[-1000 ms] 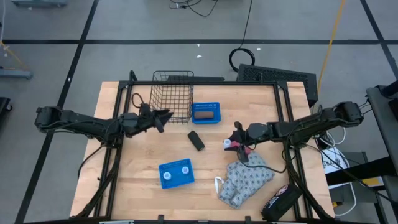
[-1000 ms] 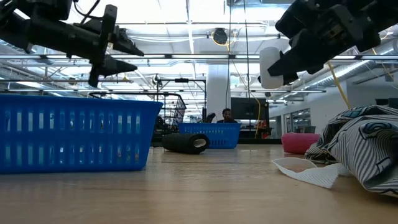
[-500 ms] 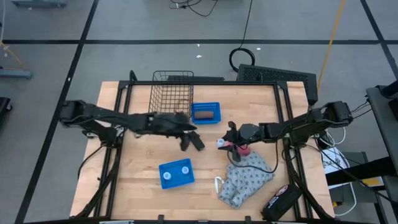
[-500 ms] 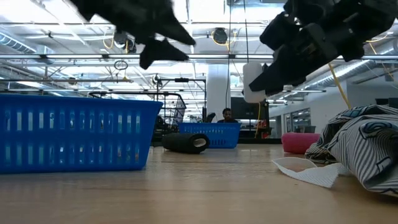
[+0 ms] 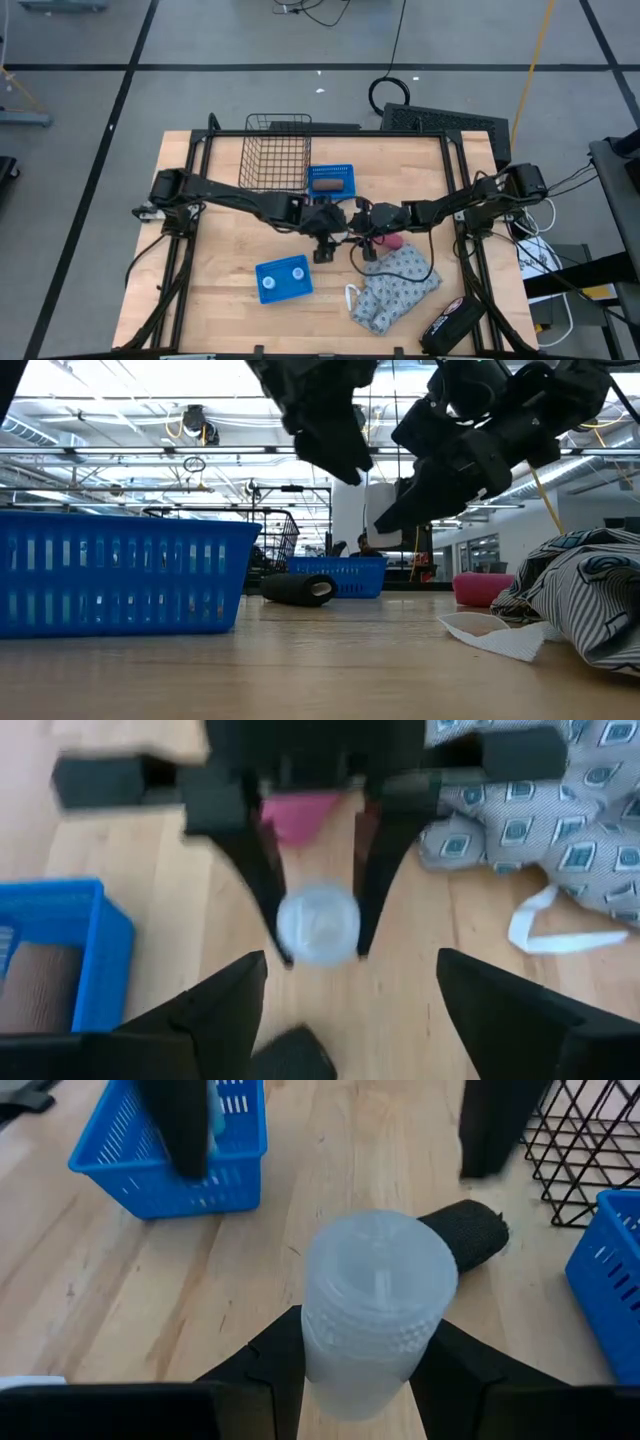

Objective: Pick & Place Medicine items
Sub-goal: Put the white medicine bottle into the bottom blue basket

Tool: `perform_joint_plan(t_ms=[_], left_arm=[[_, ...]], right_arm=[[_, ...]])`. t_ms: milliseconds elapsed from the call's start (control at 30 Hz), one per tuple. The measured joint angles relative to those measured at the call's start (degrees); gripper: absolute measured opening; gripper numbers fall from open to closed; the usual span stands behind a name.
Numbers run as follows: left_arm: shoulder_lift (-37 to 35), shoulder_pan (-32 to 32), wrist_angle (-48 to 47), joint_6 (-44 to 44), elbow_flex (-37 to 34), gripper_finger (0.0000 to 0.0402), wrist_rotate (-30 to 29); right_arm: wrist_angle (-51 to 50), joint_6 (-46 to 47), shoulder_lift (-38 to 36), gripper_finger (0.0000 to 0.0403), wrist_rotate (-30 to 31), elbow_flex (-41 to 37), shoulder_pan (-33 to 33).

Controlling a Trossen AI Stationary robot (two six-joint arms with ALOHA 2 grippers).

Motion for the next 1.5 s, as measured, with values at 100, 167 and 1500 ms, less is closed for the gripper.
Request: perform_joint_plan(t_ms=[100, 167, 1500], left_arm=[[0.9, 0.2, 0.2, 0.7, 0.3, 0.0307, 0.1], [1.4, 0.6, 1.9, 0.4, 0.3, 0.0306, 0.2], [2.3, 2.7, 5.8, -4.6, -0.5, 0.013, 1.2]], right_arm=[[-0.2, -0.4, 0.0, 0.0135, 0.0, 0.2, 0.0], [0.4, -0.7, 0.0, 0.0135, 0.0, 0.3, 0.1], [1.3, -6.2, 0.0, 0.0154, 0.2, 0.2, 1.2]])
